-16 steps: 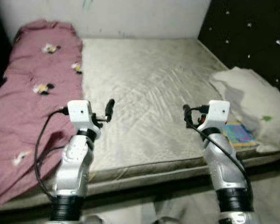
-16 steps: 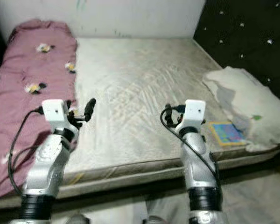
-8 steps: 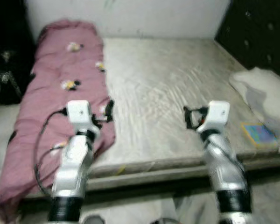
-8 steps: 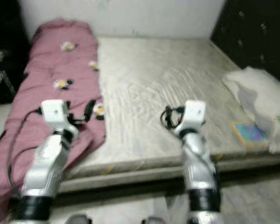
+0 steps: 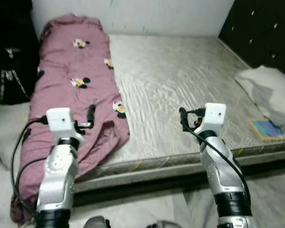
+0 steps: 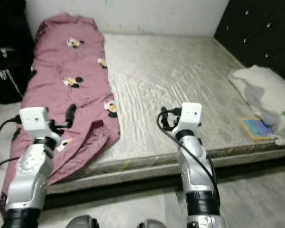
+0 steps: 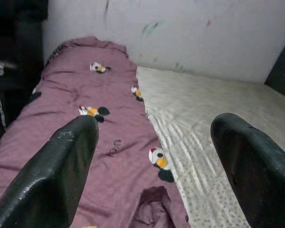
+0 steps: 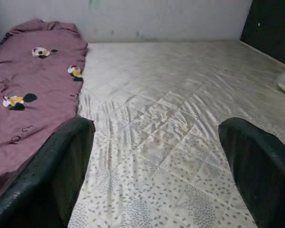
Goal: Clean up the room
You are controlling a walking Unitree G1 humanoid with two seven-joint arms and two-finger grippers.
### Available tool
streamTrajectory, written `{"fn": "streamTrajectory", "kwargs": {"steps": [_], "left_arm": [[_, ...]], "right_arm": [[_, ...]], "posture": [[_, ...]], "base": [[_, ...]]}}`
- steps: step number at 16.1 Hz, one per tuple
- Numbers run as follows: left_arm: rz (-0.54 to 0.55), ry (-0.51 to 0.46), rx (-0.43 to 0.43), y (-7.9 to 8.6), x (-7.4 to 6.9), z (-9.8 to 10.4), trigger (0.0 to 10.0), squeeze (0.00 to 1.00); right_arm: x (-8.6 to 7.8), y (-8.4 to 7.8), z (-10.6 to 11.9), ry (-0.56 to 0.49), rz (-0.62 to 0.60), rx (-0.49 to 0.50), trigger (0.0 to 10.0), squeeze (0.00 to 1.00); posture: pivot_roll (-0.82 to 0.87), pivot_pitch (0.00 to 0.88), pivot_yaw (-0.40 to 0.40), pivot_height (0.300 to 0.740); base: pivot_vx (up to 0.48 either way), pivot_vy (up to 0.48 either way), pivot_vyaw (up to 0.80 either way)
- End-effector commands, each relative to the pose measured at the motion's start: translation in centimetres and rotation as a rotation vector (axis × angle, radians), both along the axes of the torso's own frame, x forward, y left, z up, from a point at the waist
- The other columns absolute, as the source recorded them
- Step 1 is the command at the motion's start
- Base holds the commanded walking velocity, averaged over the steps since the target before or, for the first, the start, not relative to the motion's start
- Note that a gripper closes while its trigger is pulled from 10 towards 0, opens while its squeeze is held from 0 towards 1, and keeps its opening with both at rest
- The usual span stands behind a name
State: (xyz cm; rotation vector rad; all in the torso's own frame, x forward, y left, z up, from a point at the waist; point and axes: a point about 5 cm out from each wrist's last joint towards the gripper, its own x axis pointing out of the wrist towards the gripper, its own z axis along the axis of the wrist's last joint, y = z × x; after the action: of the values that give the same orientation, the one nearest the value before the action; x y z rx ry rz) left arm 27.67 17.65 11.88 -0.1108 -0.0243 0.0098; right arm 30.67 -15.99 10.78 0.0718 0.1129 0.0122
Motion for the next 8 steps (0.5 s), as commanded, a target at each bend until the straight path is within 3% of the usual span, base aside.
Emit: {"fn": "streamTrajectory", "kwargs": {"steps": [1, 3, 8], "left_arm": [[-0.061, -0.019, -0.022, -1.15, 0.04, 0.55, 10.0, 0.0], [-0.08, -0.028, -0.022, -1.6, 0.01, 0.7, 10.0, 0.0], [-0.106, -0.034, -0.026, -1.88, 0.15, 0.96, 10.0, 0.0]], "right_arm": [[0.14, -0.52, 0.52, -0.016, -0.009, -0.01, 10.0, 0.0], [0.11, -0.55, 0.53, -0.017, -0.011, -0.009, 10.0, 0.0], [0.33, -0.47, 0.83, -0.029, -0.009, -0.015, 10.0, 0.0]], "posture": [[-0.01, 0.008, -0.086, 0.74], [-0.01, 0.008, -0.086, 0.74], [-0.01, 0.013, -0.082, 0.74]], "base": [[0.0, 0.0, 0.0], [0.0, 0.0, 0.0], [0.316, 0.0, 0.0]]}}
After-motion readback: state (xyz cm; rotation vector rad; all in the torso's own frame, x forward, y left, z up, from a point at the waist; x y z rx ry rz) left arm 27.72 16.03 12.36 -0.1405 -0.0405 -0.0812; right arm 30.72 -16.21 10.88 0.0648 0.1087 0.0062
